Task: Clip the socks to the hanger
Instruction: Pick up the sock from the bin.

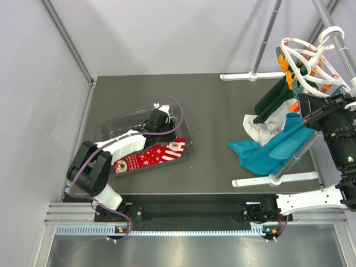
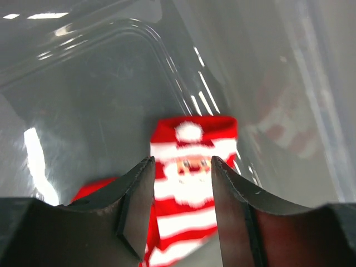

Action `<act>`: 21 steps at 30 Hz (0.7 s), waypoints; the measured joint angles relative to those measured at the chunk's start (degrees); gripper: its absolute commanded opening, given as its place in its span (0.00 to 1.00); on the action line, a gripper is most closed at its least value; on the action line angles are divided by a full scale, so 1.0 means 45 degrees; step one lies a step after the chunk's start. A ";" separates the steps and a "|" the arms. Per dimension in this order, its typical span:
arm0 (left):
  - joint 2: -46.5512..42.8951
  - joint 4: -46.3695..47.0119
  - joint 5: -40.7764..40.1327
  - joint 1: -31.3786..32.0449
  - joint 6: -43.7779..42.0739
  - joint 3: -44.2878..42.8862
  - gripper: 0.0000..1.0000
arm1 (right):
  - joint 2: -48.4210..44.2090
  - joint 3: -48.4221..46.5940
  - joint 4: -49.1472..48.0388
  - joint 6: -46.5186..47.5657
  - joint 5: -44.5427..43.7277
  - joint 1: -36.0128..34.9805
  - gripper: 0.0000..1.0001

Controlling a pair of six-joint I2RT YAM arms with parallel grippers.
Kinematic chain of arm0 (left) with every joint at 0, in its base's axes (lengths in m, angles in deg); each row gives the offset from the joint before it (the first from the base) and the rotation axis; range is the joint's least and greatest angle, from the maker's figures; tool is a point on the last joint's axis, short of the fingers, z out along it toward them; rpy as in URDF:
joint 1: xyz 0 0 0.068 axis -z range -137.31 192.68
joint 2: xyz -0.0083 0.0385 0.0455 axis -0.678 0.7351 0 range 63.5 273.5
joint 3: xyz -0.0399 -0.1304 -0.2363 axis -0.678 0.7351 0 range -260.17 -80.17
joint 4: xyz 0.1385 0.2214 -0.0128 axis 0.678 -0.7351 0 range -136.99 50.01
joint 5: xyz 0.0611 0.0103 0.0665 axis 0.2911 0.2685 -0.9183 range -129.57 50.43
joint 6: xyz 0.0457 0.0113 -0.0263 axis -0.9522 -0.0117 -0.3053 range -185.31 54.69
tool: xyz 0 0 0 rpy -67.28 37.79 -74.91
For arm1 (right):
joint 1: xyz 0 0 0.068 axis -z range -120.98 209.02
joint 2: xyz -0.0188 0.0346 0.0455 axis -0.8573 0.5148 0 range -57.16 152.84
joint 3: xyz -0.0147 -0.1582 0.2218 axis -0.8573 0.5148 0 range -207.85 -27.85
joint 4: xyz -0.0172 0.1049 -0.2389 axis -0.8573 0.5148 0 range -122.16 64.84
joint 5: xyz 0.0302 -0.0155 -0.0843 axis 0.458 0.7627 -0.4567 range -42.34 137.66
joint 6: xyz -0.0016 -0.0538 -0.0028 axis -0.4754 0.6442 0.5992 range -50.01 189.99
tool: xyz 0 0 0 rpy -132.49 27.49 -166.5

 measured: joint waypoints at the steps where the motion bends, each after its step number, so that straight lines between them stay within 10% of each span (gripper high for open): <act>1: 0.0325 0.0194 -0.0044 -0.0015 -0.0063 -0.0053 0.49 | 0.0005 0.0000 0.0000 0.0005 0.0000 -0.0029 0.00; 16: 0.2205 0.1258 -0.0413 -0.0058 0.0010 -0.0253 0.32 | 0.0029 0.0000 -0.0029 0.0053 0.0000 -0.0112 0.00; 21: 0.2205 0.1452 -0.0481 -0.0078 0.0117 -0.0136 0.07 | 0.0049 0.0000 -0.0053 0.0053 0.0000 -0.0112 0.00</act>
